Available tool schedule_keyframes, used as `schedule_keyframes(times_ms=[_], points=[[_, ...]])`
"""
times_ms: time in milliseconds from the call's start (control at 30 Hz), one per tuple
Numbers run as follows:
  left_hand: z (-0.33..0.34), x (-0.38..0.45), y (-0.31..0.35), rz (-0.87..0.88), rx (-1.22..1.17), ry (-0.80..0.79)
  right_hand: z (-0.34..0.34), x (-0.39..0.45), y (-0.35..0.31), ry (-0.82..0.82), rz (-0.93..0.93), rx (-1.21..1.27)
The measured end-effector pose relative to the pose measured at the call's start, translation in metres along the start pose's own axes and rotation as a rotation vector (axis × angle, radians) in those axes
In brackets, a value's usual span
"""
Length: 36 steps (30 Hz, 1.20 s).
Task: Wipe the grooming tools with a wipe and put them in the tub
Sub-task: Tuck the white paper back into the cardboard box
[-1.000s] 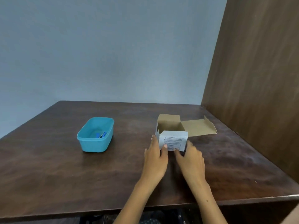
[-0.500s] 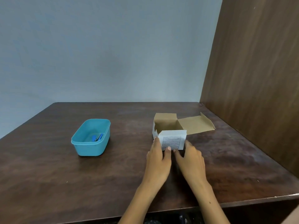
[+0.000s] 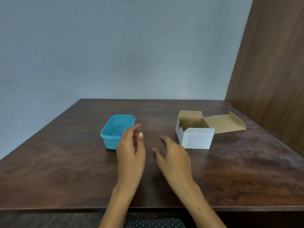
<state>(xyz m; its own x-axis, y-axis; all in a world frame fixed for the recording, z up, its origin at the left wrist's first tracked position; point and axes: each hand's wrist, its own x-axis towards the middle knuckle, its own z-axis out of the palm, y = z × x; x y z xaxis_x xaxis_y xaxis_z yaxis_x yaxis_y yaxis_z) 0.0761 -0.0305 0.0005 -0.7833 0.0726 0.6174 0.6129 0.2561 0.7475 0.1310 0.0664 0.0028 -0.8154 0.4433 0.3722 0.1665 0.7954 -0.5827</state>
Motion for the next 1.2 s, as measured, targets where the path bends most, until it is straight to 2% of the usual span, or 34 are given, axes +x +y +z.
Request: schedule_keyframes(times_ms=[100, 167, 300, 367, 467, 733, 1200], points=[[-0.024, 0.01, -0.02, -0.005, 0.109, 0.152, 0.019, 0.012, -0.02, -0.049, -0.072, 0.022], [-0.037, 0.016, -0.032, -0.061, 0.142, 0.176, 0.029, 0.018, -0.033, -0.062, -0.124, 0.021], [-0.046, 0.026, -0.047, -0.329, 0.111, 0.018, 0.046, 0.027, -0.046, -0.053, -0.203, 0.016], [-0.046, 0.028, -0.05, -0.379, 0.061, -0.036, 0.052, 0.029, -0.049, -0.061, -0.205, 0.033], [-0.046, 0.027, -0.05, -0.41, -0.001, -0.029, 0.056, 0.03, -0.052, -0.064, -0.207, 0.06], [-0.043, 0.024, -0.042, -0.379, -0.055, 0.021, 0.057, 0.026, -0.051, -0.076, -0.216, 0.06], [-0.038, 0.022, -0.044, -0.336, -0.028, -0.003, 0.057, 0.027, -0.045, -0.081, -0.231, 0.051]])
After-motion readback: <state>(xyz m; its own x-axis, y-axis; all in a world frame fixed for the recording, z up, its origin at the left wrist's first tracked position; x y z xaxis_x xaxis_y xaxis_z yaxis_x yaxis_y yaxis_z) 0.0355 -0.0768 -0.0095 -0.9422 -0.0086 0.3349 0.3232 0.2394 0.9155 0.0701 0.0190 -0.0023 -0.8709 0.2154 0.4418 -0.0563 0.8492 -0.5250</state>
